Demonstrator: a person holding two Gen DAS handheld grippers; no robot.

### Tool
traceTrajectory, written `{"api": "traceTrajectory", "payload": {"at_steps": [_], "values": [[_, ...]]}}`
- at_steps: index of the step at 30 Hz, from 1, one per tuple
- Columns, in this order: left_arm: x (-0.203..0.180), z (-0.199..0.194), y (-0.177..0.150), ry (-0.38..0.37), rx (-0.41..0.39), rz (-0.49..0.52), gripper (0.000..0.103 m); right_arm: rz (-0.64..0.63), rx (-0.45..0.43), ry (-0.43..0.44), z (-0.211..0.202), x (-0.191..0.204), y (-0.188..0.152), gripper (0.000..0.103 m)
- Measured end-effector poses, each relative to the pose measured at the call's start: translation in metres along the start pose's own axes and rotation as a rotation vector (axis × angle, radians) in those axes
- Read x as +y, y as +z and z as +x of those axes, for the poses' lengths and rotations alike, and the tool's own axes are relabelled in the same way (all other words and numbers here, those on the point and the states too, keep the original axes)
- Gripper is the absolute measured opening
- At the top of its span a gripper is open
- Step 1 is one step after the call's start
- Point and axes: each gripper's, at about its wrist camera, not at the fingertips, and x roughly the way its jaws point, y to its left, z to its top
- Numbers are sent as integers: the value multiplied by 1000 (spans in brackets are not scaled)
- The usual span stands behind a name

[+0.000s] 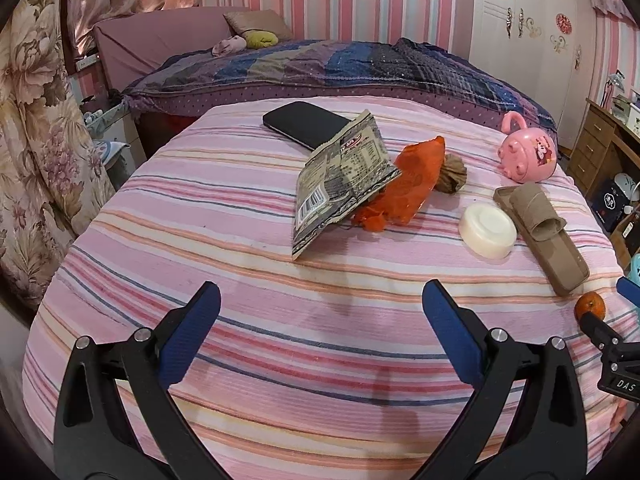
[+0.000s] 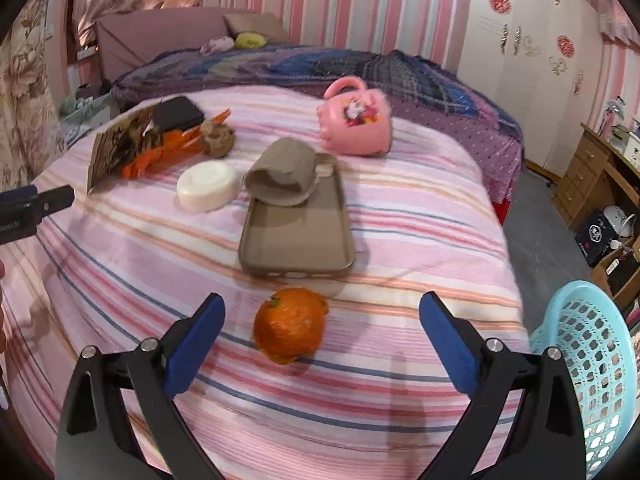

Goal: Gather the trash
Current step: 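Grasp the tangerine with the right tool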

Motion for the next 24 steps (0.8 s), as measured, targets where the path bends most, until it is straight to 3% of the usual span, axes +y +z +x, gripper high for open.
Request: {"api": "traceTrajectory", "payload": {"at_steps": [2,4,9,12,18,24], "values": [[0,1,0,0,4,3,98,-1,20,15,3,1,0,81],[-1,3,0,0,9,2,98,3,41,35,8,0,0,58],[-7,6,0,-33,26,5,98,2,53,102,13,1,-1,38],[-18,7,0,-65,34,17,98,-25,40,110,12,4,0,32],[-46,6,2,-100,13,65,97,-50,-29,68,6,-5,8,31],[-83,16,7,-136,-5,120,97,-3,-161,36,-7,-26,17,31]]}}
